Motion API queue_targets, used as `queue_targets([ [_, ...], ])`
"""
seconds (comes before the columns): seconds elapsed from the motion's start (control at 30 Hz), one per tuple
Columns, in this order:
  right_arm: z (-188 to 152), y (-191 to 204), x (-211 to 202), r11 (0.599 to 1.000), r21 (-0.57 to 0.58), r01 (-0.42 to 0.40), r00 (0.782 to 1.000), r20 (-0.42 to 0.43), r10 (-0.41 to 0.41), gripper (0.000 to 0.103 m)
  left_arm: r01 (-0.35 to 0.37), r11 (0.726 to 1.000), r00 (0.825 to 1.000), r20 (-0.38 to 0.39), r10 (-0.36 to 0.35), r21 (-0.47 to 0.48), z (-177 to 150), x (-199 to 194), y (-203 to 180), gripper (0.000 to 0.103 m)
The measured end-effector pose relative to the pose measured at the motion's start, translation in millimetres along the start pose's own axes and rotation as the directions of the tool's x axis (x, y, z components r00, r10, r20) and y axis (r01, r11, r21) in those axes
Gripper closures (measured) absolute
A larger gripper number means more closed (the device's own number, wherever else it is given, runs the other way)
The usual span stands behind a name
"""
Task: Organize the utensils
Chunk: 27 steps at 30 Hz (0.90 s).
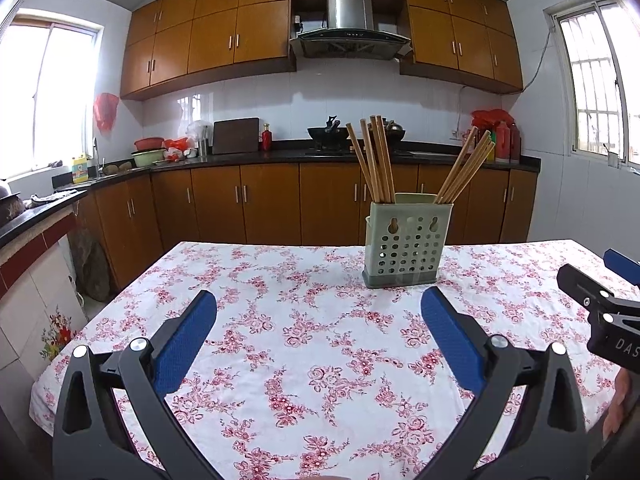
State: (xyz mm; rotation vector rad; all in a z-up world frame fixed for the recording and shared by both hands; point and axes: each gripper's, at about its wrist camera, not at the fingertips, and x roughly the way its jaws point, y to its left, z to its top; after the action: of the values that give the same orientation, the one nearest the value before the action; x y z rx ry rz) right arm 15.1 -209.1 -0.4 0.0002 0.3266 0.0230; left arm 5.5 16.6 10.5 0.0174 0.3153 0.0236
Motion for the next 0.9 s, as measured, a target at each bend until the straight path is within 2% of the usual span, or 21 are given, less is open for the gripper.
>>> queue_targets([
  [0.9,-2.0,0.5,3.5,1.000,0.005,0.004,1.000,-0.008,-0.004,0.004,0.004,1.000,1.000,-0.005,-0.004,-0.003,-0.2,0.1,-0.9,0.002],
])
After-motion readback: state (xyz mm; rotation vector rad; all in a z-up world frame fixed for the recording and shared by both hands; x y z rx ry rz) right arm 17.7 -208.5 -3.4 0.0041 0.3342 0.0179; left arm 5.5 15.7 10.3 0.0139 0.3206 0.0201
